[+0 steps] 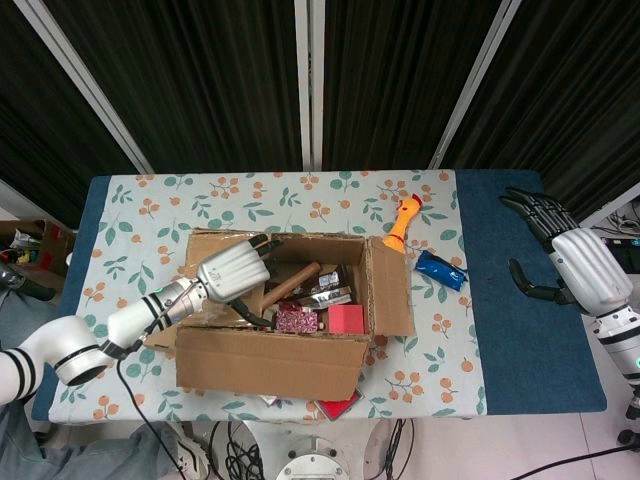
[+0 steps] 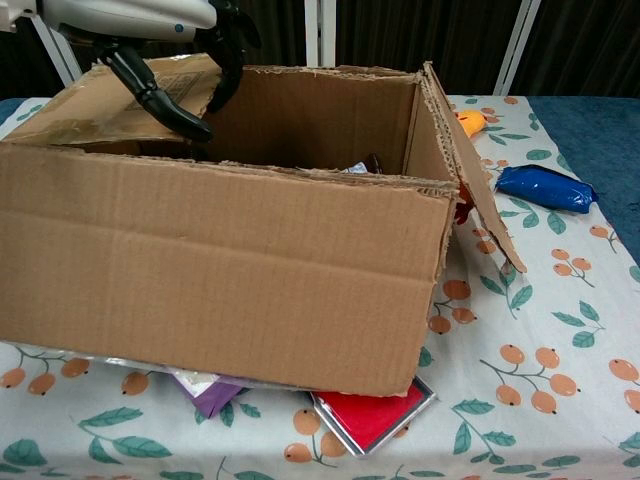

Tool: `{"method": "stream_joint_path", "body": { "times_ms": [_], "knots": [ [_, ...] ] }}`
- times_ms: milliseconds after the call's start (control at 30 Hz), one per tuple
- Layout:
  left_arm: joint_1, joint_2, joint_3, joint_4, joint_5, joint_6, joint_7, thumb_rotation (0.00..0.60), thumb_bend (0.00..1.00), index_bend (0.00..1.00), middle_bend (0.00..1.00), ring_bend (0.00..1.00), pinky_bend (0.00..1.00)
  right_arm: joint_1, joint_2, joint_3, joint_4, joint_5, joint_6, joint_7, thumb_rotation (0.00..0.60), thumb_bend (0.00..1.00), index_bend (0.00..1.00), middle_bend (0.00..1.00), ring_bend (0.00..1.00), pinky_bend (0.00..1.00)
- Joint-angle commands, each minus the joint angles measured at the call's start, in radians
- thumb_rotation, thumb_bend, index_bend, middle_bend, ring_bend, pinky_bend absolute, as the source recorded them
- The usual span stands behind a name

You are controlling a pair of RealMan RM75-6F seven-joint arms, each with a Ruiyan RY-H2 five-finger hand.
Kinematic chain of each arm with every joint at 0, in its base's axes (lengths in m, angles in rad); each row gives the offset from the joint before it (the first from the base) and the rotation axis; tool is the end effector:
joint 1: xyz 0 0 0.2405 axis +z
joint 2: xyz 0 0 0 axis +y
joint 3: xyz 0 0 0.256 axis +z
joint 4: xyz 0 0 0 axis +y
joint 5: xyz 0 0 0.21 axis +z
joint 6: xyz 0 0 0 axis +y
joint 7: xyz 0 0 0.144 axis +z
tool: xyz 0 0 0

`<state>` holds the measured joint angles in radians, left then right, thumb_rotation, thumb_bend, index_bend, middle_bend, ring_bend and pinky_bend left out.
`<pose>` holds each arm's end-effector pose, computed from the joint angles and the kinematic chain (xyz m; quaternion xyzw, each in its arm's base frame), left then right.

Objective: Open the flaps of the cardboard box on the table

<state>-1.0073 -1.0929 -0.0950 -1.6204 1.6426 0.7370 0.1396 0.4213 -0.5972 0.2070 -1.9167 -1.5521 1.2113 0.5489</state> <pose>-0.0791 0.3612 0.0767 -0.9012 -0.0699 -0.3004 0.3044 -0.1734 -0.2777 0.2612 0.6468 -0.4034 0.5158 0.3909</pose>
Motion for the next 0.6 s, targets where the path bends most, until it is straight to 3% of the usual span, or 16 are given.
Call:
{"method": "stream_joint_path", "body": {
  "times_ms": [33, 367, 600],
  "knots": [
    [0.007, 0.027, 0.002, -0.025, -0.009, 0.007, 0.019, 0.091, 0.0, 0.52, 0.42, 0.1, 0.2, 0.0, -0.003, -0.001, 0.003, 0.0, 0.0, 0.002, 0.6, 0.48, 0.0, 0.0, 0.0, 0.0],
    [0.04, 0.166, -0.011, -0.152, -0.035, 0.05, 0.009, 0.08, 0.0, 0.52, 0.44, 0.1, 0.2, 0.006, -0.012, 0.002, 0.012, 0.001, -0.007, 0.014, 0.6, 0.48, 0.0, 0.0, 0.0, 0.0],
    [0.102, 0.272, -0.014, -0.216, -0.019, 0.137, -0.026, 0.075, 0.0, 0.52, 0.44, 0.1, 0.2, 0.009, -0.012, 0.001, 0.004, -0.018, -0.005, 0.029, 0.6, 0.48, 0.0, 0.0, 0.0, 0.0]
  ]
}}
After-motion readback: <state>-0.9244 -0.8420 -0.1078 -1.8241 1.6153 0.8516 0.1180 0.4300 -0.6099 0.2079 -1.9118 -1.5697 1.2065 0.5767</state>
